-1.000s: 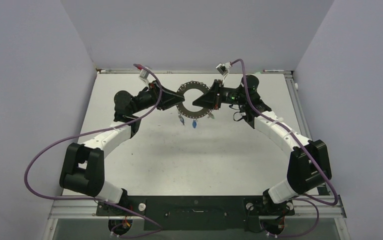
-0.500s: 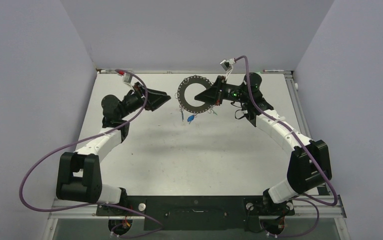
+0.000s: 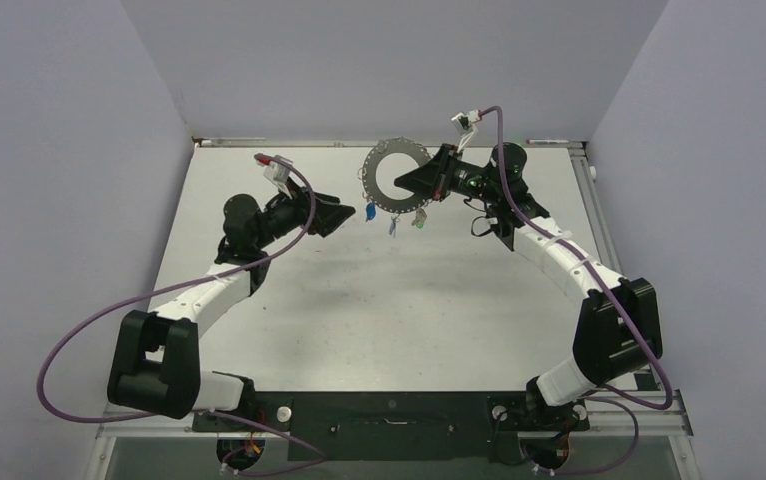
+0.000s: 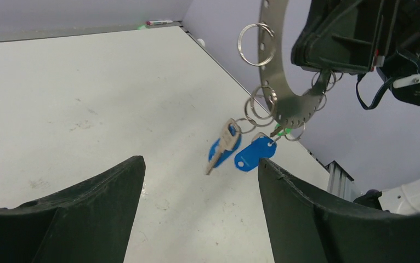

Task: Remove the keys from the keyring

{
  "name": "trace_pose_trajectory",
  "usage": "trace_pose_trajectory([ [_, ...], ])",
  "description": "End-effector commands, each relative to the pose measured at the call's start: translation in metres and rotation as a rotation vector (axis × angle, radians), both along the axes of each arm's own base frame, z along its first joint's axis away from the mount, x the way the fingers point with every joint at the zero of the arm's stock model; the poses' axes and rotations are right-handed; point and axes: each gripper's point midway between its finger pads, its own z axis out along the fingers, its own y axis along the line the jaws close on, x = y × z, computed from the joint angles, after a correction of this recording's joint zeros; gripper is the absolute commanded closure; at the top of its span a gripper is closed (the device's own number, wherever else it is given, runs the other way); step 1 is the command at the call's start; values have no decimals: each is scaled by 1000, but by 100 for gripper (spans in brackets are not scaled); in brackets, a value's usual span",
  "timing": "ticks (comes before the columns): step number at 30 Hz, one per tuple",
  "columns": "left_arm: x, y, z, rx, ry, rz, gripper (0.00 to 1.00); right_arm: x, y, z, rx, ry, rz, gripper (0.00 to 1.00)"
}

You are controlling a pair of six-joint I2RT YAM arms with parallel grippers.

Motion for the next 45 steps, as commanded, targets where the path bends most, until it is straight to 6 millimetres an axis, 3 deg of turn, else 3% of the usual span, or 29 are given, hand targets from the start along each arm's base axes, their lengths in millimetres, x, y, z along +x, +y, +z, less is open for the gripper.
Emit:
trace_pose_trajectory([
  [1,-6,-16,4,65,-117,-23,28,9,-2,28,46,-69,-40,95],
  [9,-7,-39,-6,121,-162,-25,37,9,-2,29,56,-58,-46,95],
  [15,5,-41,-13,154,-178,30,42,7,-2,32,65,-51,-43,95],
  [24,7,-53,-10,163,-243,42,45,7,-3,29,63,-32,-56,95],
  [31,17,-52,-8,157,-250,116,44,7,-1,28,62,-23,-59,95],
  [36,20,-54,-8,153,-260,143,34,8,-1,27,60,-19,-64,95],
  [45,31,-47,-15,145,-230,221,38,10,-2,24,59,-11,-77,95],
])
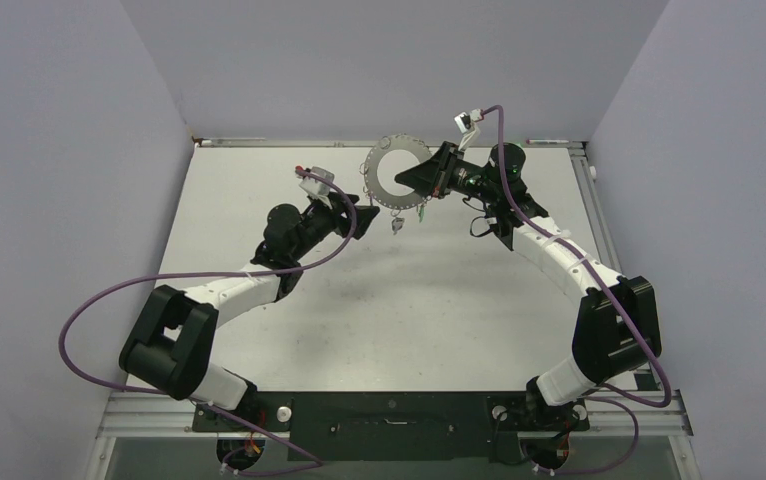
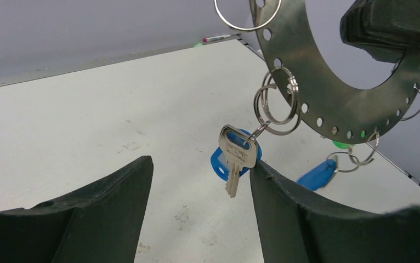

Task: Remove the keys from the keyring

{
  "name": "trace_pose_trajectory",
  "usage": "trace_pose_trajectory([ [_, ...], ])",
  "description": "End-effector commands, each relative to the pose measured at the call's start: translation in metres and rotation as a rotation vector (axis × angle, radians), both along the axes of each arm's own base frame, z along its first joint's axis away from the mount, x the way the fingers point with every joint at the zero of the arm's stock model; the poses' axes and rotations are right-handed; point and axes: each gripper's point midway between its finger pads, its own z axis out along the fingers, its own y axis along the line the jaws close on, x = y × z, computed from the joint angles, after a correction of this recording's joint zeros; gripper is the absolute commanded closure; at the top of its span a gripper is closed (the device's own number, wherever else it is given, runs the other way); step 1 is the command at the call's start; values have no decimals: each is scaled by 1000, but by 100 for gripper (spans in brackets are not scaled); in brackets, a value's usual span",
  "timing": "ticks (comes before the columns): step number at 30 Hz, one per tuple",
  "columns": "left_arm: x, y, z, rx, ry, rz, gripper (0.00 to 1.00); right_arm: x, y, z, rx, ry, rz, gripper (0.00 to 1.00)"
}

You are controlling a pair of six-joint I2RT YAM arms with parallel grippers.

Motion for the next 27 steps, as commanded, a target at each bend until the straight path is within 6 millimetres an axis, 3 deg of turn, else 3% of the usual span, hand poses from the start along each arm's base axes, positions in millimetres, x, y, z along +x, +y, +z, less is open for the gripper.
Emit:
trace_pose_trajectory([
  [1,8,2,17,-38,-61,44,39,-1,-1,27,38,-70,-18,95],
  [14,8,1,13,-30,-91,57,53,3,-2,21,26,-57,-40,95],
  [27,0,-8,16,-27,-140,8,48,3,-2,17,33,-40,-40,95],
])
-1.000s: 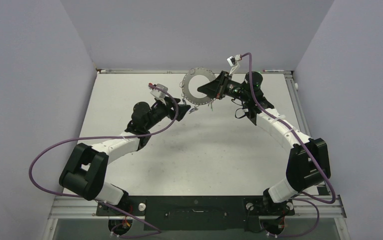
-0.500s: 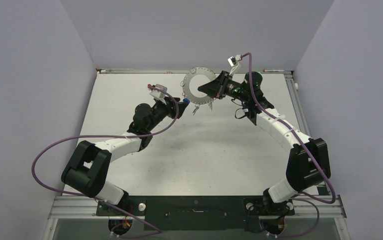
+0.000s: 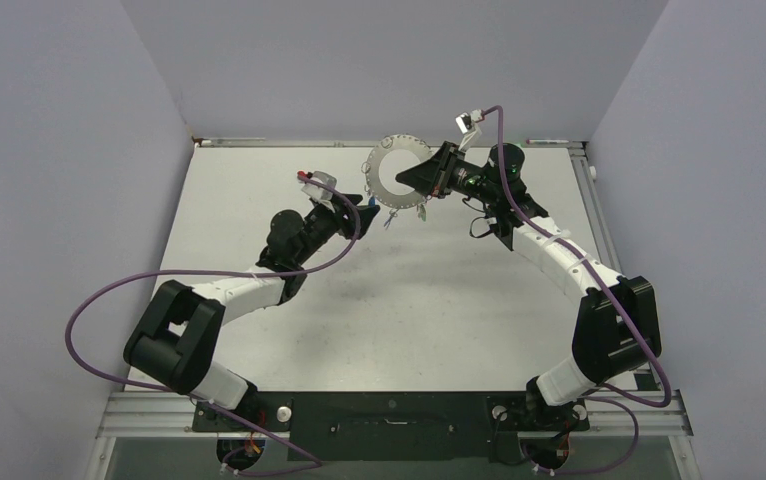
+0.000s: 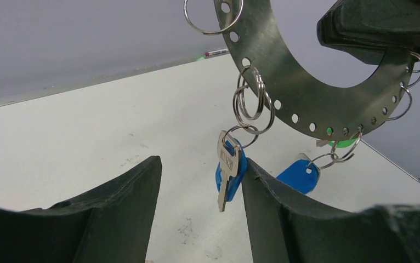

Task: Remove the keys from the keyring

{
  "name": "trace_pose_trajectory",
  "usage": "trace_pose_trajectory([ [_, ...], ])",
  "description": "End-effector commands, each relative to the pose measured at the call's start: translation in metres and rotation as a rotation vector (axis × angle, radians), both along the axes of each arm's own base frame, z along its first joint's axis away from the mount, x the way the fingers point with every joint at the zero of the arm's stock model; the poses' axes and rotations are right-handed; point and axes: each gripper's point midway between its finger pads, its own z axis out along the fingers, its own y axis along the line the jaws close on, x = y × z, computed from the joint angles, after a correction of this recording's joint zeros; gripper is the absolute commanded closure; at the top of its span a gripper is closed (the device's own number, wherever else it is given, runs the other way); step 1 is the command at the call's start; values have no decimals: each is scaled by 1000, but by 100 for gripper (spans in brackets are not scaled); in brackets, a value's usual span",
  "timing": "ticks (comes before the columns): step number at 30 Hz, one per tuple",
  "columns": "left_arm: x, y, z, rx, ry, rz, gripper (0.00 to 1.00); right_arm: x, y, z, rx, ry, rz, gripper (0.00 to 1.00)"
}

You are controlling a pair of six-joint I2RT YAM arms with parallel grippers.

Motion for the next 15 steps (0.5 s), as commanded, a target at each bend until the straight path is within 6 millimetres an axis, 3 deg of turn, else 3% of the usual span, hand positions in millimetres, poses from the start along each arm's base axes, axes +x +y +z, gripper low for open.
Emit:
trace_pose_trajectory([
  [1,-1,-5,14,-15,-74,-16,48,-3,0,22,41,-63,-4,95],
  [9,1,-3,14,-12,-83,-3,63,-4,0,17,44,-47,-4,95],
  [15,0,-3,14,-1,-91,-8,87,0,-4,10,47,-21,-25,95],
])
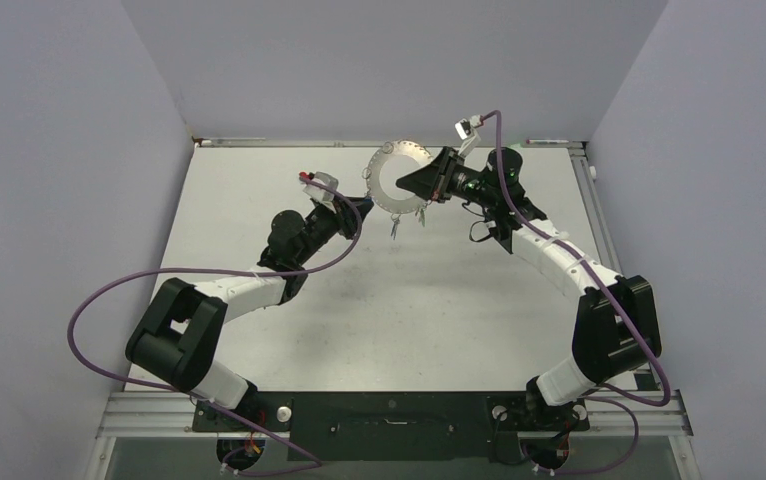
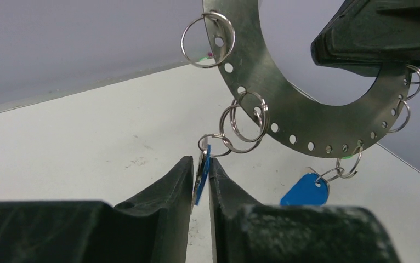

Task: Remove the keys from the keyring

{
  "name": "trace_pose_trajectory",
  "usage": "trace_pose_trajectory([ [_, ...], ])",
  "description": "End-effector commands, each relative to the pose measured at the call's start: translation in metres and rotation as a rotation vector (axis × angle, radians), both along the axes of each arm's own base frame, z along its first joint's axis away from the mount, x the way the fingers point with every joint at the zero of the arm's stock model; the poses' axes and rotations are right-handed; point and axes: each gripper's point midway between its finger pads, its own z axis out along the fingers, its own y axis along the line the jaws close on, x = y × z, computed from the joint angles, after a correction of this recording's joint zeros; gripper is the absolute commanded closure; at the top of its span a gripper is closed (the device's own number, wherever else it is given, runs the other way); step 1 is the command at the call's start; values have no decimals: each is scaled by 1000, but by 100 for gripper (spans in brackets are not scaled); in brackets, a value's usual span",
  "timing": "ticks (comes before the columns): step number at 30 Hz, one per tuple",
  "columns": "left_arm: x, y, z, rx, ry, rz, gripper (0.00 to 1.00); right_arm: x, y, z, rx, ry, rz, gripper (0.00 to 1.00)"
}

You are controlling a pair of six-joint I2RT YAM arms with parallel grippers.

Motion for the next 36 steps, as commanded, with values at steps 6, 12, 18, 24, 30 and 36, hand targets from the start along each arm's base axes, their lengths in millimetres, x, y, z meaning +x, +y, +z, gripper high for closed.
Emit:
trace_pose_trajectory([
  [6,-10,-4,15,25,-72,-55,100,8,-13,10,46,-41,-55,95],
  [12,-24,-13,-1,142,30,-193,100,13,-25,-12,43,-13,-91,95],
  [18,-25,-5,-17,348,114,-216,100,7,-35,-38,70,21,-89,95],
  [24,-25,15,-33,512,137,-174,100,-14,-41,-83,54,94,-75,95],
  [30,-40,17,-82,664,231,-276,100,-28,-42,-122,20,147,-56,94],
  [36,-52,17,-121,766,301,-337,100,-42,-44,-172,-55,226,-42,93],
])
